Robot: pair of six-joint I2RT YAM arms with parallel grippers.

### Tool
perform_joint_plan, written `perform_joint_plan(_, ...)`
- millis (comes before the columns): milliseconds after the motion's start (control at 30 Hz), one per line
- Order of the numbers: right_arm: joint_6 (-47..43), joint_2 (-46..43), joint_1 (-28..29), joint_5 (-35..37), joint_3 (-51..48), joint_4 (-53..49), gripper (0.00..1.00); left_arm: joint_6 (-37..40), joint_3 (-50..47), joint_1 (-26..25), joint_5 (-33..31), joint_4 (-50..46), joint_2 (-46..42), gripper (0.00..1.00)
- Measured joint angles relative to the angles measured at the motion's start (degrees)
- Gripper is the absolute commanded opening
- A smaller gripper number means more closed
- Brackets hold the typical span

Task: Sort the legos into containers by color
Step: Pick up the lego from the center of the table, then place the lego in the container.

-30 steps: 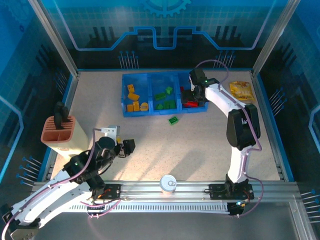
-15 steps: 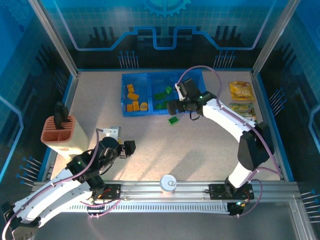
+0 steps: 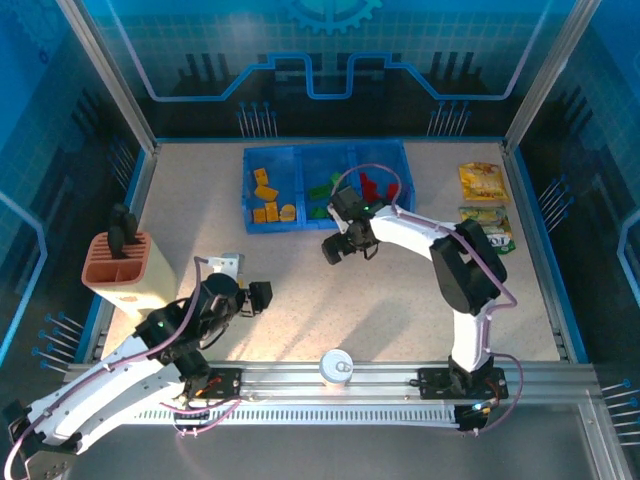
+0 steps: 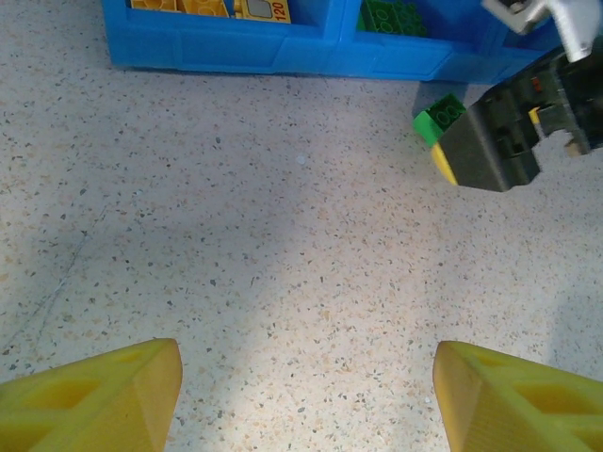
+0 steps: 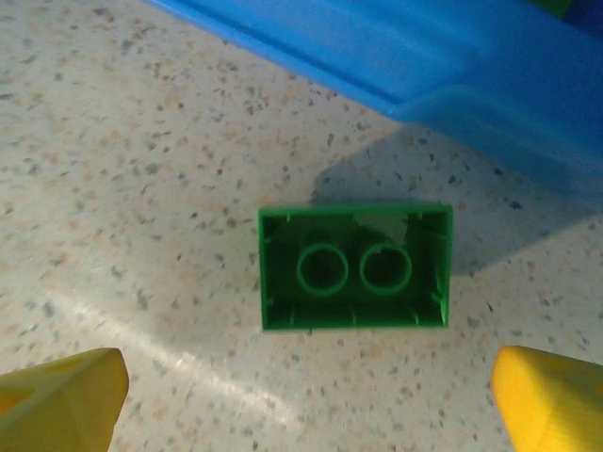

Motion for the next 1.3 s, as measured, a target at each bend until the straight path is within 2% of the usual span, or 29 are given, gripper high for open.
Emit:
perform_joint_plan(133,0.00,3.21,0.00,0.20,2.45,-0.20,1.00,-0.02,-0.02,0.00,0.00,-0.02,-0.37,0.72)
perform_joint_plan(233,0.00,4.94,0.00,1.03,4.31,-0.85,0.95,-0.02,-0.02,0.00,-0.02,0.00,-0.72,0.72)
perform_joint_plan(467,0.04,6.60,0.00,1.75,6.43,-1.90,0.55,-0.02,-0.04,0.00,-0.02,0.00,-0.74,0.72)
perform_joint_plan(600,0.42,6.43,0.17,2.27,6.43,-2.12,0.43,0.00,-0.04,0.00,0.00,0.00,-0.74,0.72)
perform_joint_plan(833,0.44,3.26,2.19,2.78,9.03,-5.25,0.43,0.00,-0.07,0.00,0.00,0.07,-0.74,0.72)
perform_joint_plan(1067,-0.04,4.79,1.92,4.26,27.17,-9.55,0.46,0.00,-0.07,0.00,0.00,0.04,-0.70,0.72)
perform_joint_plan(1133,-0.17,7.52,1.66,4.61,33.42,-10.45,0.53,0.00,-0.07,-0.02,0.00,0.00,-0.87,0.72)
perform_joint_plan(1233,0.68,13.09,0.96,5.75,41.55,-13.00,0.82,0.00,-0.07,-0.04,0.00,-0.31,-1.88,0.72)
perform_joint_plan(1300,0.81,16.11,0.48,6.47,44.59,-14.88,0.91,0.02,-0.07,-0.07,-0.02,-0.68,-2.71,0.72)
